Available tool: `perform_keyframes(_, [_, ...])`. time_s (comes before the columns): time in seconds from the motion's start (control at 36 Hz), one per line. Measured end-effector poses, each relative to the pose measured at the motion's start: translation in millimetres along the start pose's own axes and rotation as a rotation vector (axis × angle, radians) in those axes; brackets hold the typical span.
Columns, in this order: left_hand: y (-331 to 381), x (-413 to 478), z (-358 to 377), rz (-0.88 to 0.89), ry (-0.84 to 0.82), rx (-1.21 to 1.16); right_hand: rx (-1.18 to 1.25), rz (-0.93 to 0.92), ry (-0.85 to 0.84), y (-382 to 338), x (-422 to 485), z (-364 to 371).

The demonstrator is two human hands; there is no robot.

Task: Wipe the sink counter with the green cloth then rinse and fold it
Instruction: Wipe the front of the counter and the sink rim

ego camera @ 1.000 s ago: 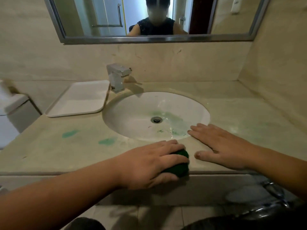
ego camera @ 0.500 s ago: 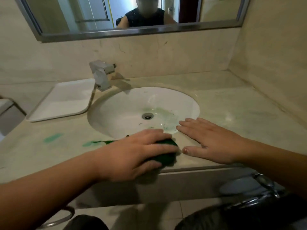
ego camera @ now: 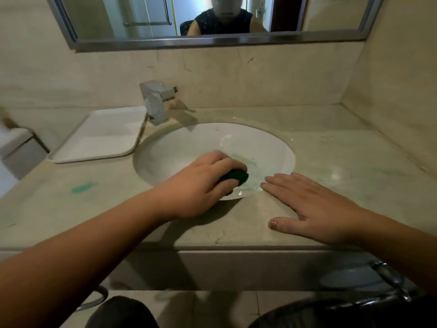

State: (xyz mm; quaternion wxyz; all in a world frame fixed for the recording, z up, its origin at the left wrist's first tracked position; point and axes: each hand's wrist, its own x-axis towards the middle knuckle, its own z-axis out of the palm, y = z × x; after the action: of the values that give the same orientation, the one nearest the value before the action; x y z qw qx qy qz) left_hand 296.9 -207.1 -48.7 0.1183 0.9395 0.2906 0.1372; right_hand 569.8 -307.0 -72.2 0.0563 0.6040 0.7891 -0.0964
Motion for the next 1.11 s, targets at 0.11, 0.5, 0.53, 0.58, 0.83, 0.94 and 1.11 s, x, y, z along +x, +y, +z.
perform_keyframes(0.11, [23.0,-41.4,5.3,0.248,-0.163,0.061,-0.022,0.022,-0.001,-1.6,2.0,1.1])
perform_keyframes(0.5, [-2.3,-29.3,-23.4,-0.178,0.254,-0.055,-0.023,0.006,0.031,-4.3,-0.5,-2.8])
perform_keyframes(0.53, [-5.1,-42.3,-39.3,-0.199,0.356,-0.088,-0.019,0.009,0.021,-5.1,-0.9,-3.8])
perform_keyframes(0.58, [-14.3,-74.3,-69.6,-0.253,0.532,-0.115,-0.007,0.017,0.003,-6.3,-1.4,-5.1])
perform_keyframes(0.83, [-65.6,-203.4,-77.1,-0.465,0.429,0.127,-0.048,-0.062,-0.032,-20.4,11.5,-7.8])
perform_keyframes(0.94, [-87.4,-226.9,-52.0,-0.288,-0.097,0.216,-0.042,-0.099,-0.016,-31.2,18.0,-0.7])
perform_keyframes(1.11, [-101.9,-211.1,-43.7,-0.192,-0.119,0.218,-0.004,-0.054,0.017,-29.7,17.6,4.5])
